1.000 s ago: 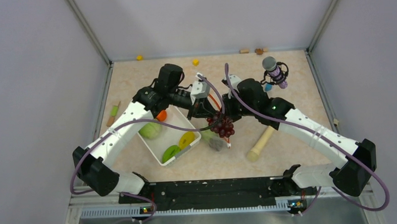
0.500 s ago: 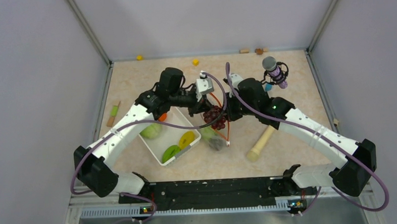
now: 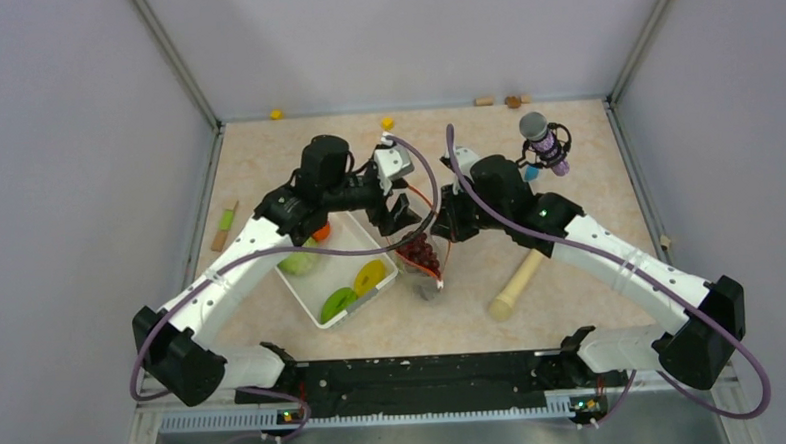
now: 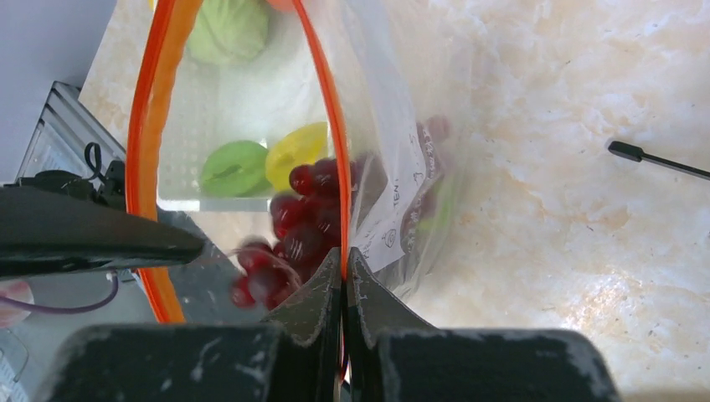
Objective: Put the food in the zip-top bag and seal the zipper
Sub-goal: Place the fake fruit in the zipper food storage bag, then pick up the fake fruit from the bin.
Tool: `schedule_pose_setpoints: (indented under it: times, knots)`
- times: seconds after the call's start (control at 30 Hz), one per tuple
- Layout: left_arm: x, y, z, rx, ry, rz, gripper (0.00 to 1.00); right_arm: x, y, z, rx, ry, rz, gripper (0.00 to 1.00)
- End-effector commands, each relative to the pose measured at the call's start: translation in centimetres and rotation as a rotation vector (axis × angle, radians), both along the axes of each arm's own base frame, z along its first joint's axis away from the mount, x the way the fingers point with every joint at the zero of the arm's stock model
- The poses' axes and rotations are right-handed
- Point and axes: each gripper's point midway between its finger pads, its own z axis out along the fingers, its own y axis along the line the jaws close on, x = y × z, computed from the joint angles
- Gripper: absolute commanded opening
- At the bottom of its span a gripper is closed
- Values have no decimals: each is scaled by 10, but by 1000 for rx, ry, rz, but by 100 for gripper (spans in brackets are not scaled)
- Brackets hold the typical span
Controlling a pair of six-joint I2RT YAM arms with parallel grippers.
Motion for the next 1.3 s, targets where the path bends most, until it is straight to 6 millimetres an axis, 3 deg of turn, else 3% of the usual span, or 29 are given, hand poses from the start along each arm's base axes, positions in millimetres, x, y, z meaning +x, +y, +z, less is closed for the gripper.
schedule_pose_setpoints:
  times: [0.0,0.17,0.27,0.43,0.6,0.63,0.87,1.27]
  knots:
    - [-7,0,44,-108,-92,14,83,-3,4,22,59,-49,21,0]
    - [-4,3,60,-167,-93,101,97,-3,4,22,59,-46,19,0]
    - [9,11,66,-205,-53,255,97,-3,4,21,57,-46,17,0]
    - [32,47,63,-283,75,623,97,-1,2,21,51,-51,4,0]
    - [40,97,33,-312,160,966,97,-1,2,21,50,-51,5,0]
    - [40,124,18,-321,185,1134,97,0,2,21,49,-54,1,0]
    - [26,180,-34,-297,246,1476,97,1,-1,21,39,-59,-9,0]
    - [33,212,-85,-232,350,1555,97,2,-2,20,30,-63,-18,0]
